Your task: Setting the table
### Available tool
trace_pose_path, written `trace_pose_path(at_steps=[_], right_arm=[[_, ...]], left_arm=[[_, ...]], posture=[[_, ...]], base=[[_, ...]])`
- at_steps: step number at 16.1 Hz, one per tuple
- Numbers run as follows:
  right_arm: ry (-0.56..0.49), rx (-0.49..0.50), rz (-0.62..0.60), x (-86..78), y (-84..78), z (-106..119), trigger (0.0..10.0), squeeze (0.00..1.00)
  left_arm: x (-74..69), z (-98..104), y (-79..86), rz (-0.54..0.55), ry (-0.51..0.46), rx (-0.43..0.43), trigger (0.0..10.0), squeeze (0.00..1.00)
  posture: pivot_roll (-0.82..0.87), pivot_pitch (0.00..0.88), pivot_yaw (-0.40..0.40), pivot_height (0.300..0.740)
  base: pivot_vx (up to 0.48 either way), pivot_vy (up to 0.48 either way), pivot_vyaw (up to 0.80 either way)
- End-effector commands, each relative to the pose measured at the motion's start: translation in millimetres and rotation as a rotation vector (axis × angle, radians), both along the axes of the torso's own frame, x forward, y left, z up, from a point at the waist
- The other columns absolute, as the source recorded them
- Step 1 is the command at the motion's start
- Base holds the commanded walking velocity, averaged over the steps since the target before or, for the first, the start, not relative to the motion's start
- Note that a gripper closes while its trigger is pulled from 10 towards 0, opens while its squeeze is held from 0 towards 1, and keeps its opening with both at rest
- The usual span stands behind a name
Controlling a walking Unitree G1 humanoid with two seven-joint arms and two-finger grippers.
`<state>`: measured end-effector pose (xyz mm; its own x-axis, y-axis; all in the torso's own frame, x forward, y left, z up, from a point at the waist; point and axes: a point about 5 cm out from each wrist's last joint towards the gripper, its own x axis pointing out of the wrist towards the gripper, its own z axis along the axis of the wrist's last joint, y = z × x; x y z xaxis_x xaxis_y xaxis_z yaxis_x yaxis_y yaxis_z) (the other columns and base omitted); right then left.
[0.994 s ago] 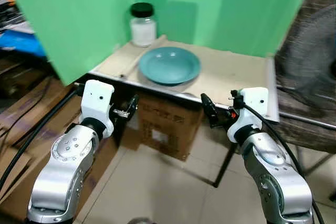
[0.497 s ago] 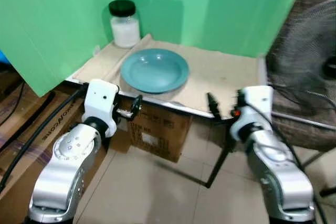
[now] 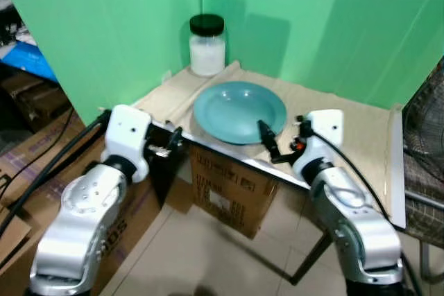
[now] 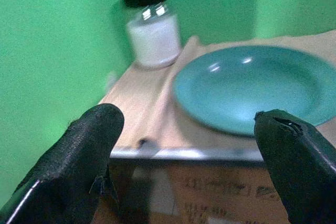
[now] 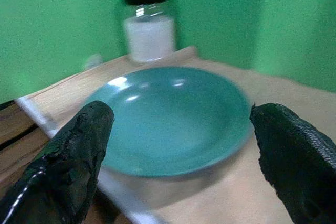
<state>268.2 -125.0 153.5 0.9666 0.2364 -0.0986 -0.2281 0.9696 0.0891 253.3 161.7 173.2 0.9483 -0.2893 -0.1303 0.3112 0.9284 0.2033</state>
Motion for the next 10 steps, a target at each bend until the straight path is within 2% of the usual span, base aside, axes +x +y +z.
trace_pose_path(at_steps=[1, 5, 8, 10], right_arm=[[-0.011, -0.008, -0.041, 3.5, -10.9, 2.6, 10.0, 0.00], [-0.007, -0.058, -0.104, 4.0, -15.4, -0.9, 10.0, 0.00], [0.006, -0.010, -0.056, 6.2, -14.7, -0.6, 10.0, 0.00], [-0.004, -0.028, -0.051, 5.4, -13.9, -0.5, 10.0, 0.00]], left_arm=[[-0.6, 1.2, -9.2, -0.057, -0.002, 0.006, 10.0, 0.00], [-1.6, -1.1, -4.8, -0.053, 0.003, 0.003, 10.0, 0.00], [2.1, -0.8, -11.0, -0.090, 0.001, 0.013, 10.0, 0.00], [1.4, -1.9, -8.3, -0.087, 0.003, 0.012, 10.0, 0.00]], posture=[[0.15, 0.000, 0.019, 0.740], [0.15, 0.000, 0.007, 0.740], [0.15, 0.000, 0.018, 0.740], [0.14, 0.000, 0.015, 0.740]], base=[[0.296, 0.000, 0.00], [0.295, 0.000, 0.00], [0.295, 0.000, 0.00], [0.302, 0.000, 0.00]])
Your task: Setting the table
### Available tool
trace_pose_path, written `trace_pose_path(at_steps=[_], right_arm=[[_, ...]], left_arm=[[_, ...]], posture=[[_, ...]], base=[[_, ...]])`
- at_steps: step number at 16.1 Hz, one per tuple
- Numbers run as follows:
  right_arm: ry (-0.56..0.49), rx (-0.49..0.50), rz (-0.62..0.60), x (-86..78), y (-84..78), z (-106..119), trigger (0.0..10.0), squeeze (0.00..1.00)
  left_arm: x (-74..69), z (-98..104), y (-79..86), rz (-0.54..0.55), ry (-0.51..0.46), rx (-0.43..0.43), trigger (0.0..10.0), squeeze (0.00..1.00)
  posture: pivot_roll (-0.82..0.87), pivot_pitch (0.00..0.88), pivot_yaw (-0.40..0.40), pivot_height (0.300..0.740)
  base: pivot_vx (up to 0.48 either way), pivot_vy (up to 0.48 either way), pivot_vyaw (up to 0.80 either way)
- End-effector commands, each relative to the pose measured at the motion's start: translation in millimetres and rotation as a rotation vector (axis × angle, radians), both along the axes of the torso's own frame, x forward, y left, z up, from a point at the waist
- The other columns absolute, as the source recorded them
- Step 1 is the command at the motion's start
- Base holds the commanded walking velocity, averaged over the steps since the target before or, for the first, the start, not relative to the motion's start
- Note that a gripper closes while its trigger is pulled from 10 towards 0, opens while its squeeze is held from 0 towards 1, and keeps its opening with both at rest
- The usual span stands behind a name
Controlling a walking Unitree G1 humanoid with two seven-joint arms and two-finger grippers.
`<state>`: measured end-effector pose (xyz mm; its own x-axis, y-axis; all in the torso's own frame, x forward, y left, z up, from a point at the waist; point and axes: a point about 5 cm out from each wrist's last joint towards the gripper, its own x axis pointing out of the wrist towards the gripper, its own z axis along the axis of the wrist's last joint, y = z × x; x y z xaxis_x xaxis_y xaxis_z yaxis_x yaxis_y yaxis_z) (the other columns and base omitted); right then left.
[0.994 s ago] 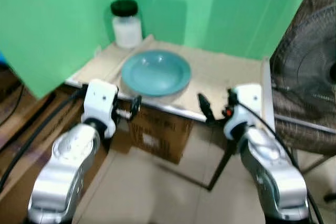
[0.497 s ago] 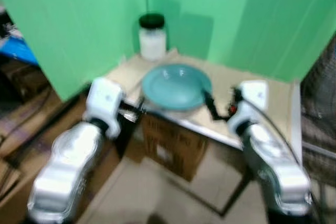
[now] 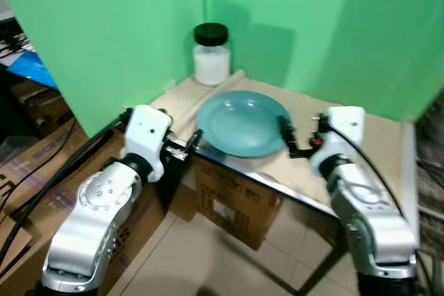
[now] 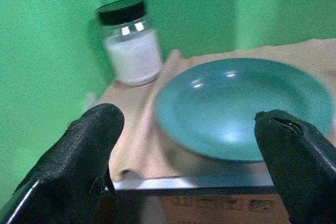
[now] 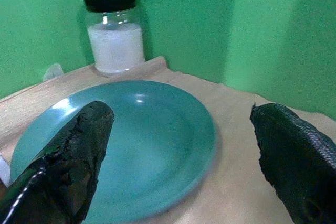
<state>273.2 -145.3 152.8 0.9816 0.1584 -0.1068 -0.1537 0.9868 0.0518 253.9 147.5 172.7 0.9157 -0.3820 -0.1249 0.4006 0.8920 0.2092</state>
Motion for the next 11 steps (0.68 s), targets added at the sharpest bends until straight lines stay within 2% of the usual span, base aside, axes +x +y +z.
trace_pose_path(at_steps=[1, 4, 8, 11], right_arm=[[-0.005, 0.013, 0.028, -0.7, 7.7, 0.7, 10.0, 0.00], [-0.004, 0.023, 0.027, -0.6, 7.3, 1.0, 10.0, 0.00], [0.002, 0.035, 0.022, -3.6, 7.2, -1.3, 10.0, 0.00], [0.005, 0.032, 0.024, -3.5, 5.1, -1.6, 10.0, 0.00]], left_arm=[[1.0, -1.8, 7.6, 0.022, 0.009, 0.006, 10.0, 0.00], [2.9, -1.6, 3.8, 0.011, 0.007, 0.005, 10.0, 0.00], [0.8, -3.3, 7.0, 0.006, 0.008, 0.011, 10.0, 0.00], [2.0, -4.0, 1.1, -0.022, 0.010, 0.013, 10.0, 0.00]], posture=[[0.14, 0.000, 0.014, 0.740], [0.14, 0.000, 0.023, 0.740], [0.14, 0.000, 0.016, 0.740], [0.14, 0.000, 0.027, 0.740]], base=[[0.315, 0.000, 0.00], [0.316, 0.000, 0.00], [0.317, 0.000, 0.00], [0.317, 0.000, 0.00]])
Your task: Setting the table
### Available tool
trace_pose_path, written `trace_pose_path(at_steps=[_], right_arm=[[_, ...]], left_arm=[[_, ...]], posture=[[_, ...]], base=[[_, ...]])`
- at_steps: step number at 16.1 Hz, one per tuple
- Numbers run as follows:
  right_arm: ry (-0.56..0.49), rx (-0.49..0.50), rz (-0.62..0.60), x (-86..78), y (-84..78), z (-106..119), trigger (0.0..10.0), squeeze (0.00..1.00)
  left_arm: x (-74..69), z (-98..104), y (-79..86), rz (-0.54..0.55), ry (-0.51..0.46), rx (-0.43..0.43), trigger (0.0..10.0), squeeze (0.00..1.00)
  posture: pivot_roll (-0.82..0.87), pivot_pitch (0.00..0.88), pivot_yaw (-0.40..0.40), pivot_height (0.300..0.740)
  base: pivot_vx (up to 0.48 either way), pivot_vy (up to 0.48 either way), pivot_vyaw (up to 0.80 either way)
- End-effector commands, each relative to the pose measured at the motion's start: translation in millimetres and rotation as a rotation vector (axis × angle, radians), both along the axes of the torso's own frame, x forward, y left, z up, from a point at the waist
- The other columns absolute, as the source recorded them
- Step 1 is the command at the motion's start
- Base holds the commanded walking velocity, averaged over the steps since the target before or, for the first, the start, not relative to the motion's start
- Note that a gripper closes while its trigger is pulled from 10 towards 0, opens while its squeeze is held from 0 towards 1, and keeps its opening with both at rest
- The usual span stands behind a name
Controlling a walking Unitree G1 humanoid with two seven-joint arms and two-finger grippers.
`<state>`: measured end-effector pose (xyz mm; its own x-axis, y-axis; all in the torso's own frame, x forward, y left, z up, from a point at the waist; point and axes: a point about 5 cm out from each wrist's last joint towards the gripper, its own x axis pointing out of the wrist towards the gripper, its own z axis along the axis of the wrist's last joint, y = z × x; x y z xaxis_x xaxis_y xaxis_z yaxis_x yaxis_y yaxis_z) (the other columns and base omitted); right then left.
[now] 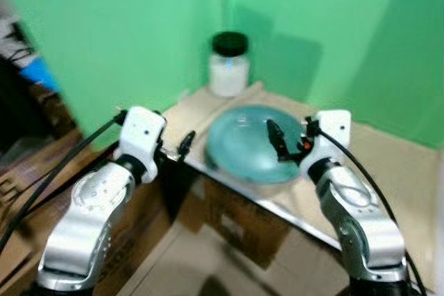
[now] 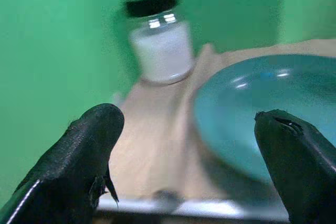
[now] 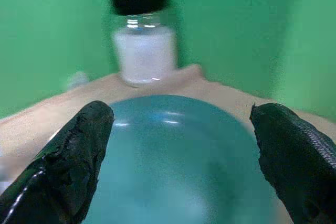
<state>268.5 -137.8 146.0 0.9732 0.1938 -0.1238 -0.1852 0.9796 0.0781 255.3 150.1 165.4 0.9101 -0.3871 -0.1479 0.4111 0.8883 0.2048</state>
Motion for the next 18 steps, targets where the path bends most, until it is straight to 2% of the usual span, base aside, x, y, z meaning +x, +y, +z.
trace_pose_path(at_steps=[1, 3, 6, 8, 11, 12, 14, 16, 18], right_arm=[[-0.007, 0.003, -0.012, -0.6, -4.5, 3.0, 10.0, 0.00], [0.004, 0.024, -0.025, -3.7, -5.8, 2.3, 10.0, 0.00], [0.003, 0.024, -0.033, -4.3, -11.0, 3.6, 10.0, 0.00], [0.026, -0.026, 0.058, -6.0, -15.6, 2.0, 10.0, 0.00], [0.054, -0.071, 0.130, -3.0, -20.1, 1.9, 10.0, 0.00], [0.071, -0.094, 0.160, -1.4, -20.8, -0.2, 10.0, 0.00], [0.097, -0.094, 0.181, 0.3, -21.9, -3.2, 10.0, 0.00], [0.117, -0.057, 0.217, 2.0, -19.1, -3.8, 10.0, 0.00], [0.130, -0.030, 0.257, 4.0, -14.4, -4.4, 10.0, 0.00]], left_arm=[[-1.7, 1.9, -2.1, -0.035, -0.006, 0.008, 10.0, 0.00], [-3.0, 0.4, 0.1, -0.042, -0.003, 0.005, 10.0, 0.00], [-0.8, -1.4, -8.6, -0.096, 0.004, -0.003, 10.0, 0.00], [-1.9, -8.6, -10.2, -0.177, 0.033, 0.038, 10.0, 0.00], [3.3, -16.8, -9.5, -0.214, 0.065, 0.060, 10.0, 0.00], [5.8, -23.5, -8.2, -0.230, 0.095, 0.094, 10.0, 0.00], [5.3, -34.3, -0.9, -0.258, 0.147, 0.152, 10.0, 0.00], [1.1, -54.6, 16.1, -0.264, 0.247, 0.217, 10.0, 0.00], [3.8, -73.6, 25.6, -0.255, 0.295, 0.259, 10.0, 0.00]], posture=[[0.14, 0.000, 0.025, 0.740], [0.13, 0.000, 0.025, 0.740], [0.13, 0.000, 0.031, 0.740], [0.12, 0.000, 0.020, 0.740], [0.12, 0.000, 0.021, 0.740], [0.12, 0.000, 0.027, 0.740], [0.12, 0.000, 0.018, 0.740], [0.12, 0.000, 0.009, 0.740], [0.13, 0.000, 0.008, 0.740]], base=[[0.315, 0.000, 0.00], [0.317, 0.000, -0.40], [0.315, 0.000, -0.80], [0.279, 0.000, 0.00], [0.085, 0.000, 0.00], [0.000, 0.000, 0.00], [0.000, 0.000, 0.00], [0.000, 0.000, 0.00], [0.000, 0.000, 0.00]])
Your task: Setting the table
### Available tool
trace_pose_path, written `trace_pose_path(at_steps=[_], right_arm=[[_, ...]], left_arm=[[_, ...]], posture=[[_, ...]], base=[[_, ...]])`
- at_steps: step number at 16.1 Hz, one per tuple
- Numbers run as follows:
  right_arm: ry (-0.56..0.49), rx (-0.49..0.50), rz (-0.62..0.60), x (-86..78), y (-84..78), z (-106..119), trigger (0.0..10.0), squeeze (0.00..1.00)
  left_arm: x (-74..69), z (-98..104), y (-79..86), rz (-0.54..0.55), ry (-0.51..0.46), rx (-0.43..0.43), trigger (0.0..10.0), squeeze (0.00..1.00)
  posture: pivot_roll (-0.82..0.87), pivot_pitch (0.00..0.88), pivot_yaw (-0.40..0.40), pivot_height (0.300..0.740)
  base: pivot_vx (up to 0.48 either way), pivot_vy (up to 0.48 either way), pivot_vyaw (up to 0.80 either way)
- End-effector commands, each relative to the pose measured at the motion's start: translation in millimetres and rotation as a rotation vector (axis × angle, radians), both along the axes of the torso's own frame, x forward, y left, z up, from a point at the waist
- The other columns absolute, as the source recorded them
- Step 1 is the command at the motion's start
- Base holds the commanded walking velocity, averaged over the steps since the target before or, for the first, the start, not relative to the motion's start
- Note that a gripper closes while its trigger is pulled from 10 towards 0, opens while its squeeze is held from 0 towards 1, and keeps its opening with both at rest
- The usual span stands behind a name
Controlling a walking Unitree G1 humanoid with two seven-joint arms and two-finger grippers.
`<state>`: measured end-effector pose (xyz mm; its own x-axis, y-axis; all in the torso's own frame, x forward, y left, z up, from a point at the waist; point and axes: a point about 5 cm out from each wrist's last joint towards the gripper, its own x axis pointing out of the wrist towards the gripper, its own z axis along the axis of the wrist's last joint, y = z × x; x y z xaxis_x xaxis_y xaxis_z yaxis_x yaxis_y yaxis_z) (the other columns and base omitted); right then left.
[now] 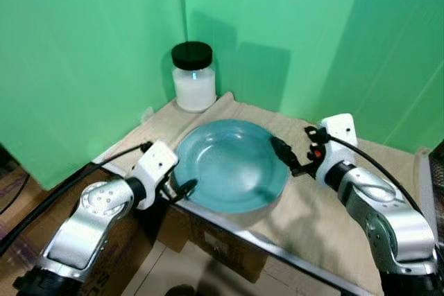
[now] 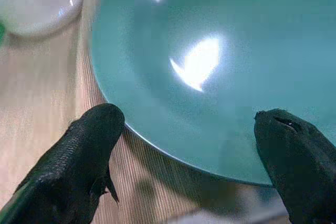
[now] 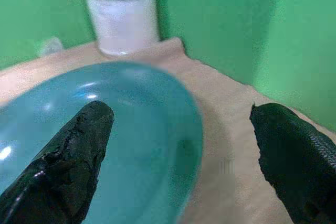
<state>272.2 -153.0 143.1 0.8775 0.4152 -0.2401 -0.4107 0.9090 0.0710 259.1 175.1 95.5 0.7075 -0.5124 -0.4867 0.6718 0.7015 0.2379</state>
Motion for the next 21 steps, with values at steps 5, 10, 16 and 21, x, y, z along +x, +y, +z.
trace_pose_path(at_steps=[5, 10, 16, 21], right_arm=[[0.145, 0.046, 0.039, 10.8, 1.5, -7.5, 10.0, 0.00], [0.278, 0.173, 0.117, 12.7, 9.1, -9.7, 1.8, 0.00], [0.348, 0.283, 0.096, 16.6, 21.2, -18.4, 0.0, 0.00], [0.348, 0.288, 0.088, 20.0, 20.6, -17.0, 0.0, 0.00]], left_arm=[[-0.3, -17.1, 9.6, -0.053, 0.040, 0.081, 10.0, 0.00], [3.0, -19.0, 7.7, -0.069, 0.022, 0.085, 10.0, 0.00], [3.1, -21.5, 4.4, -0.069, 0.014, 0.075, 10.0, 0.00], [4.6, -20.8, 4.3, -0.066, 0.004, 0.074, 10.0, 0.00]], posture=[[0.12, 0.000, 0.022, 0.740], [0.13, 0.000, 0.012, 0.740], [0.14, 0.000, -0.001, 0.740], [0.14, 0.000, -0.004, 0.740]], base=[[0.000, 0.000, 0.00], [0.000, 0.000, 0.00], [0.000, 0.000, 0.00], [0.000, 0.000, 0.00]])
